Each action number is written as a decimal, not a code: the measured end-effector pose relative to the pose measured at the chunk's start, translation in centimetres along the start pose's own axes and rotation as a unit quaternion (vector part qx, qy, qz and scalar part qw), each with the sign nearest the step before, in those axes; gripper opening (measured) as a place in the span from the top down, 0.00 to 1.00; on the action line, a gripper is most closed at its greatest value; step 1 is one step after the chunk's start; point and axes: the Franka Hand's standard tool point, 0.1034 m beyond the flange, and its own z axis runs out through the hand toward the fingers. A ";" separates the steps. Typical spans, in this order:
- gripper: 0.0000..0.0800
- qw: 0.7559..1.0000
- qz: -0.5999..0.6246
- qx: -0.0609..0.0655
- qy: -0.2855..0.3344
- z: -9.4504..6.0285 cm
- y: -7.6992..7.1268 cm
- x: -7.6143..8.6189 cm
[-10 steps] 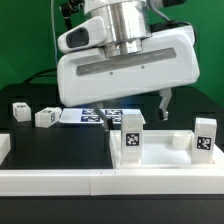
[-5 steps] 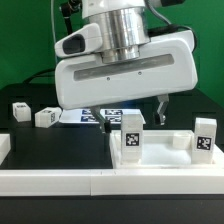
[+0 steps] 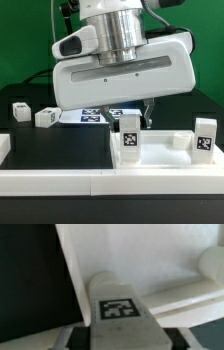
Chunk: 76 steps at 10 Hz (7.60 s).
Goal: Assemble square table
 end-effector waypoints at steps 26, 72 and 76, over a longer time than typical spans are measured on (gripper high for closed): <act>0.52 0.985 -0.165 -0.035 0.024 0.2 -0.1 1.4; 0.51 0.841 0.540 0.026 -0.002 1.1 -0.3 0.5; 0.20 0.957 0.291 -0.007 -0.008 1.1 -1.1 0.9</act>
Offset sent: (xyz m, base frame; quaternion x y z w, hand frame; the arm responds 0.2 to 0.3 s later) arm -0.0056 -0.0017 -0.0095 -0.0473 0.0342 0.3010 0.9518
